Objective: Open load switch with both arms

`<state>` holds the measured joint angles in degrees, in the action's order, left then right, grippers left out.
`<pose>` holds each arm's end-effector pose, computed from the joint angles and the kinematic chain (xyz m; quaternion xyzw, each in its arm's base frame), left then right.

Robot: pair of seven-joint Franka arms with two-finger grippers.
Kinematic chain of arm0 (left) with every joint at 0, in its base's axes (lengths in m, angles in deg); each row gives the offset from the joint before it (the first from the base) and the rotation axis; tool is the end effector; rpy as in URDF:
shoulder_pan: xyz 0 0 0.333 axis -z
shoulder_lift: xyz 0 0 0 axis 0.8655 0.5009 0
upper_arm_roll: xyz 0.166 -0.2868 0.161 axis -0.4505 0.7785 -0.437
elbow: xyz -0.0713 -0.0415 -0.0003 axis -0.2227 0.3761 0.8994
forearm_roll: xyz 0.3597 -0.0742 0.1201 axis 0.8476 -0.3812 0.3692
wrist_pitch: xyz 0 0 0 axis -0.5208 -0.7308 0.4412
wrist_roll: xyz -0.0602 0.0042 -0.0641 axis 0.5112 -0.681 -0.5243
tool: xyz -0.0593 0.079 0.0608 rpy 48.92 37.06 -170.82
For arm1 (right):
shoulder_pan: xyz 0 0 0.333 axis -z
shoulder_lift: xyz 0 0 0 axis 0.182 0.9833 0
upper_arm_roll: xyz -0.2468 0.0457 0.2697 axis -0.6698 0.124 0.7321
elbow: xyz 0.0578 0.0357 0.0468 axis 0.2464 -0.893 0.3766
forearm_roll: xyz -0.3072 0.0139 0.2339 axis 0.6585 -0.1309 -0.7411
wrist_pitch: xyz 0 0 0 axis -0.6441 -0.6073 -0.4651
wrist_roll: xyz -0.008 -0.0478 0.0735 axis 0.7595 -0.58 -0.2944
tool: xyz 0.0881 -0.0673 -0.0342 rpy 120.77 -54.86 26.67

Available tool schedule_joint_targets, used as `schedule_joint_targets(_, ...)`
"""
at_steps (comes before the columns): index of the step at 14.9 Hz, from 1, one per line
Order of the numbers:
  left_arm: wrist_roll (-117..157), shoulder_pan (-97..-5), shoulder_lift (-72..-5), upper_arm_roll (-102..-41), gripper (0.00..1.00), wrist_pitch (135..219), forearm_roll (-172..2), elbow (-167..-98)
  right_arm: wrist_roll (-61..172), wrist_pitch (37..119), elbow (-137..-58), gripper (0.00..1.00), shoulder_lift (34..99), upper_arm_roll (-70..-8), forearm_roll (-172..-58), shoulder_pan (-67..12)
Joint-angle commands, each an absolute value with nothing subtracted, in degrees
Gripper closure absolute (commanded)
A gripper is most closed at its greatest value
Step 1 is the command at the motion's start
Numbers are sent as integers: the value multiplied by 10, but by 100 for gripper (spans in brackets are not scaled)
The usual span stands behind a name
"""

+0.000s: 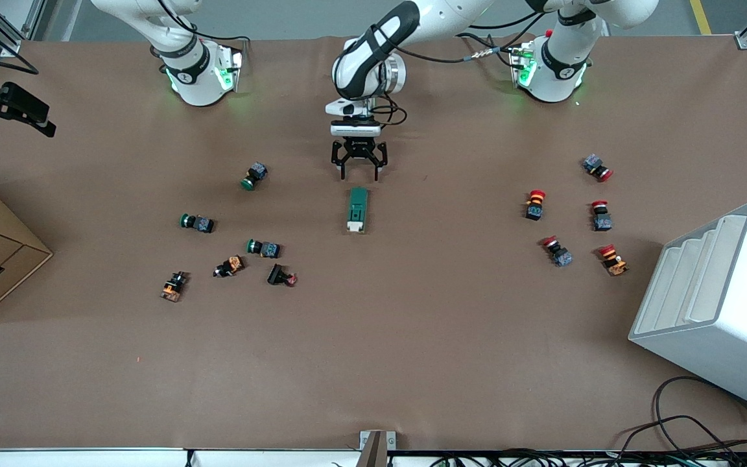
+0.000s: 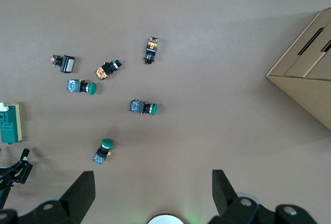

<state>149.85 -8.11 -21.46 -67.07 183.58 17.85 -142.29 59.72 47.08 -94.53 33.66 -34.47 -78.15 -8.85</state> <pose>0.2291 -0.5922 0.1524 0.9063 -0.0558 0.4190 0.0079 0.4772 -0.0215 0.6988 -0.9997 0.0170 0.0146 0.0033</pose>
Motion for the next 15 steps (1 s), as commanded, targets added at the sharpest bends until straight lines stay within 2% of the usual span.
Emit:
schedule_joint_targets(1, 1524, -72, -190, -679, 1, 1824, 222, -1404, 598, 477, -931, 0, 350, -345, -781, -89)
schedule_joint_targets(4, 1544, -69, -183, -678, 1, 1809, 223, -1406, 596, 478, -925, 0, 392, -344, -776, -93)
schedule_joint_targets(7, 1591, -55, -170, -679, 0, 1799, 224, -1404, 625, 484, -929, 0, 400, -341, -779, -124)
schedule_joint_targets(9, 1595, -55, -167, -678, 0, 1789, 223, -1404, 730, 493, -930, 0, 417, -341, -787, -143)
schedule_joint_targets(15, 1627, -36, -153, -678, 0, 1765, 220, -1409, 1073, 530, -929, 0, 503, -341, -802, -266)
